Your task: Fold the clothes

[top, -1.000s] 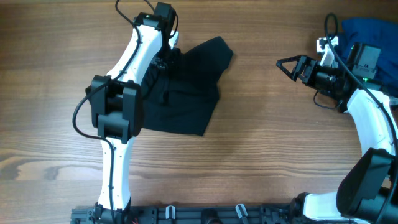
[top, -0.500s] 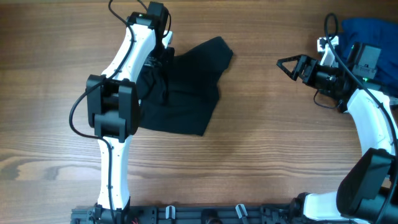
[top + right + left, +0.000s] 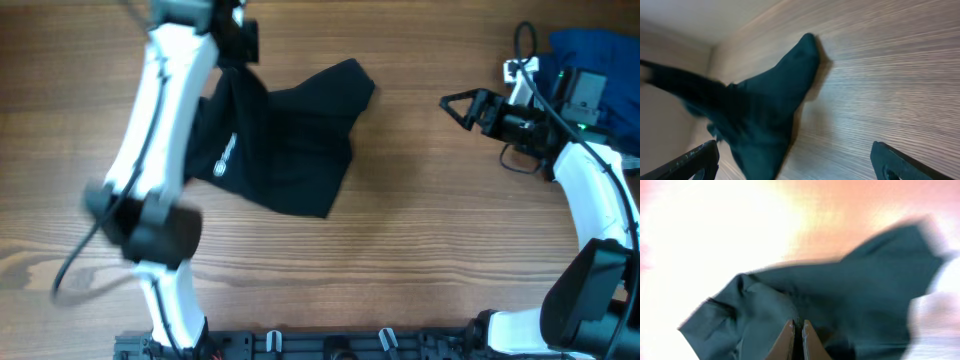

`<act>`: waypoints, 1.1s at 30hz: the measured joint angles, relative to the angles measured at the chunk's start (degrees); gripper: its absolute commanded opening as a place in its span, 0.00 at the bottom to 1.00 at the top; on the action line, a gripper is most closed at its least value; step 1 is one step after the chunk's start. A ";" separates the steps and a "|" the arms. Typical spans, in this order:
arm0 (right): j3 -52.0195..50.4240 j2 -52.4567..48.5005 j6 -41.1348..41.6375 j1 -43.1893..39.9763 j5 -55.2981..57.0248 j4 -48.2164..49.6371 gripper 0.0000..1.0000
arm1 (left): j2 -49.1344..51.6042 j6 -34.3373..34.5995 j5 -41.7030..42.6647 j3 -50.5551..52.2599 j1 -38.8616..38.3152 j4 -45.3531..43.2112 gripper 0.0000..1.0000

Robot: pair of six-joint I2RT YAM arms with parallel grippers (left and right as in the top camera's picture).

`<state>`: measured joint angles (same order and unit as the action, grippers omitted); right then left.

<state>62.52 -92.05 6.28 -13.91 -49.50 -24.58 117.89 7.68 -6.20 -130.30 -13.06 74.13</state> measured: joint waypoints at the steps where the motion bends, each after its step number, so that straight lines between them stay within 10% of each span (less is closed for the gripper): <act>1: 0.00 0.00 -0.15 0.70 0.07 0.07 0.98 | -2.78 0.22 0.00 -0.33 0.00 -0.70 0.04; 9: 0.00 0.00 -0.09 6.03 0.50 1.33 0.98 | -20.92 0.85 0.00 -2.16 0.00 -4.50 0.04; 33: 0.00 0.00 7.63 15.74 5.90 7.15 0.98 | -27.89 2.40 0.00 -1.27 -1.90 -23.98 0.04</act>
<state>62.52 -92.05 13.91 1.83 -43.59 -17.43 90.00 10.09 -6.20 -131.57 -14.96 50.15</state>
